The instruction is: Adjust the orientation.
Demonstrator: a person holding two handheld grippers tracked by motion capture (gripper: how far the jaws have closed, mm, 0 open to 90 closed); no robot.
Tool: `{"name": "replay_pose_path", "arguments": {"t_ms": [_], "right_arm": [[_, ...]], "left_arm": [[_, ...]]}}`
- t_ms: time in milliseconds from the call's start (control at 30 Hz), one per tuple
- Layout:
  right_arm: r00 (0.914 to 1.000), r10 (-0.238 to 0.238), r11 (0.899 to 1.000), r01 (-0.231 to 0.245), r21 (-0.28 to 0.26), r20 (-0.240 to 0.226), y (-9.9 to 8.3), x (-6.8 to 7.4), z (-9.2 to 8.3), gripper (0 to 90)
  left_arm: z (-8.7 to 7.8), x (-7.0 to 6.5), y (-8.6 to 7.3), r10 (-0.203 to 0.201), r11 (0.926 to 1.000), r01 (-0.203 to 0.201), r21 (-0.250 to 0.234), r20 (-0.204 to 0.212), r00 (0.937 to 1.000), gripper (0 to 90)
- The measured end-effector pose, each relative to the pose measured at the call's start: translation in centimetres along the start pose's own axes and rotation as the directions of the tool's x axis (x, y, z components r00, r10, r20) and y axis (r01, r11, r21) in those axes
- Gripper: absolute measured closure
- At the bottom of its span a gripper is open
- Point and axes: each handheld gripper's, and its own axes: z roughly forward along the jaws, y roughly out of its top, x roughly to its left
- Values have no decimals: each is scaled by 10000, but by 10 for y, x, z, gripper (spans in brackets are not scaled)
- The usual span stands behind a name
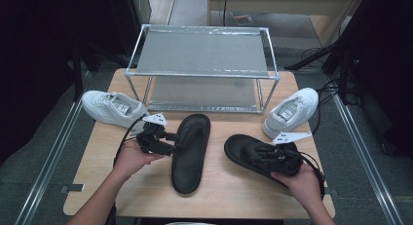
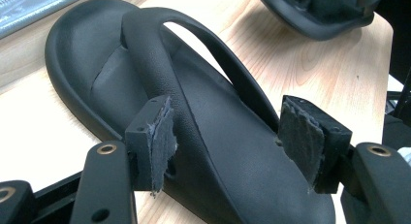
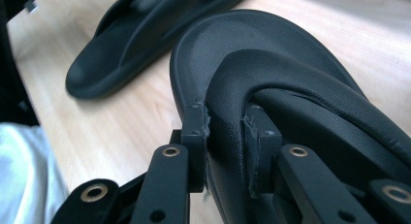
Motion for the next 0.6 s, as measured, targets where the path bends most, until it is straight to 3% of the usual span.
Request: {"name": "replay_pose_path", "arguments": {"t_ms": [233,300,433,600], "right_arm": [[9962,793,9968,-791,-67,361,21,7,19,752],[9971,641,9978,-632,-224,422,26,9,24,751],[9969,494,9981,-471,-391,615,31,10,36,750],[9897,902,9957,-872,-317,1110,36,8,52,748]], "left_arm": [[0,-1,0,0,10000,0,-17,55,10000,380],[0,-1,1,-10,9999,13,-133,190,9998,380],[1,-3,1,126,9999,-126,-39,11,9999,382],[1,-2,0,142,9999,-141,25,-42,9999,381]]}}
